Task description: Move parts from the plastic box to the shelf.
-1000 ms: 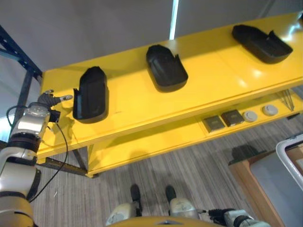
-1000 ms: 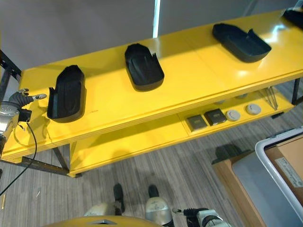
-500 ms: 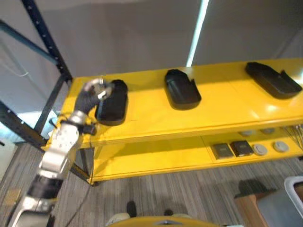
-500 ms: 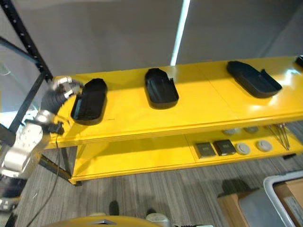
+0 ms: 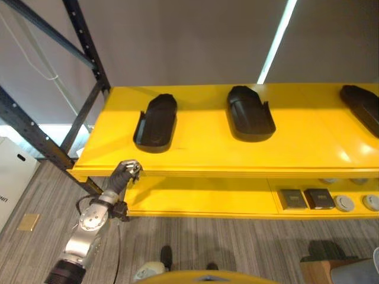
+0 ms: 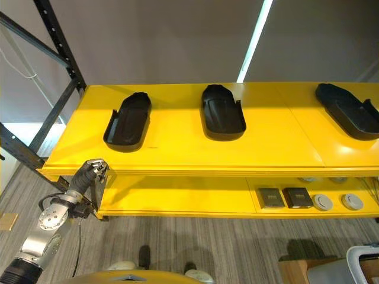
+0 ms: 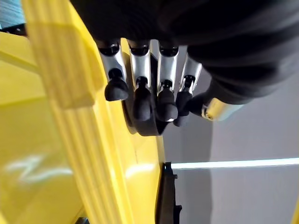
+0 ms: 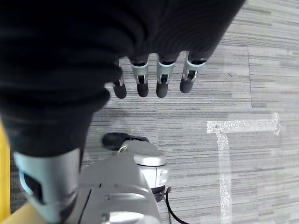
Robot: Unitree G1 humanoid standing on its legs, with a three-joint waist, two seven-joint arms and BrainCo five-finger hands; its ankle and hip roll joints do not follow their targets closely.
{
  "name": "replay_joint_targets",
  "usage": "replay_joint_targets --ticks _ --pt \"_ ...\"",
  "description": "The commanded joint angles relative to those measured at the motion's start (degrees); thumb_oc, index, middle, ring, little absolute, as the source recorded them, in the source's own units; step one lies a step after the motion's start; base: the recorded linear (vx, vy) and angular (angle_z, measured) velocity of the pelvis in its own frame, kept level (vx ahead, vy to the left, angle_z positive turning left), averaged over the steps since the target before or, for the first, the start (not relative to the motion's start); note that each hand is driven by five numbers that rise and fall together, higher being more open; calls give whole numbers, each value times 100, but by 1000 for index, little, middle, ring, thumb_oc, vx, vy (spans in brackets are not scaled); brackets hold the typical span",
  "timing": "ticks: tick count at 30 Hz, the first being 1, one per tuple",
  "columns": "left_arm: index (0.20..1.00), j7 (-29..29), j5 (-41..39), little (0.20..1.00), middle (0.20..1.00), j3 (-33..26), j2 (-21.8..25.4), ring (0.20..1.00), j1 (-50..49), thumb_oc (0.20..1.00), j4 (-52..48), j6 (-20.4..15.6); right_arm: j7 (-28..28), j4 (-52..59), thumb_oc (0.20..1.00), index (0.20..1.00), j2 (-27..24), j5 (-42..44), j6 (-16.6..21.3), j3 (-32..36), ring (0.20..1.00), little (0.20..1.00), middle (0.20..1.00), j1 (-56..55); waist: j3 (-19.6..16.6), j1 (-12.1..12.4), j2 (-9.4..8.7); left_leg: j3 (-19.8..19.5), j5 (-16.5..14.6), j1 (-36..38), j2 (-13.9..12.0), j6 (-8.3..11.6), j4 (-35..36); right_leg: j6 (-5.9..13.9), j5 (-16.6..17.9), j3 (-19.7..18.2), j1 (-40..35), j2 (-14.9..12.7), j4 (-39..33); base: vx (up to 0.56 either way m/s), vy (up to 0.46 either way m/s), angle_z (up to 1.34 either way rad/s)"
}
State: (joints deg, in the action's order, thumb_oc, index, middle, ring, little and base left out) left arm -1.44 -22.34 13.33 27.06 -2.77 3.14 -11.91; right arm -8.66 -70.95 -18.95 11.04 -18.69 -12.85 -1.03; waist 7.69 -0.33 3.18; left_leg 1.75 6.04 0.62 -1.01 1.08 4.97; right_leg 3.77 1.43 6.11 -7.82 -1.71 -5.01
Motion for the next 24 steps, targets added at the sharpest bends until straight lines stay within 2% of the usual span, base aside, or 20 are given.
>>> replay_joint_targets --ticks 1,8,13,24 --pt "200 230 114 200 200 -143 48 200 835 200 -153 -550 -95 -165 1000 1000 297 10 -43 -257 1000 1000 1000 191 328 -87 -187 326 -534 289 17 -11 3 42 152 -72 309 0 1 -2 -2 -15" --pt "200 732 145 200 200 -12 71 200 1756 200 -50 -390 -27 -54 1000 1000 155 103 117 -318 1000 1000 1000 307 737 -351 -144 395 -500 41 -17 -51 3 24 241 -299 654 24 1 -39 -4 -8" --pt "200 891 39 200 200 5 -12 200 1803 200 55 -220 -58 95 1000 1000 193 103 93 -323 1000 1000 1000 240 830 -433 -132 401 -491 38 -22 -56 3 5 252 -333 684 34 3 57 -15 -8" --pt "200 964 -66 200 200 7 -45 200 1836 200 100 -300 31 150 1000 1000 104 115 164 -291 1000 1000 1000 257 1094 -519 -52 423 -450 5 -49 -26 3 -35 212 -345 736 34 38 6 2 -4"
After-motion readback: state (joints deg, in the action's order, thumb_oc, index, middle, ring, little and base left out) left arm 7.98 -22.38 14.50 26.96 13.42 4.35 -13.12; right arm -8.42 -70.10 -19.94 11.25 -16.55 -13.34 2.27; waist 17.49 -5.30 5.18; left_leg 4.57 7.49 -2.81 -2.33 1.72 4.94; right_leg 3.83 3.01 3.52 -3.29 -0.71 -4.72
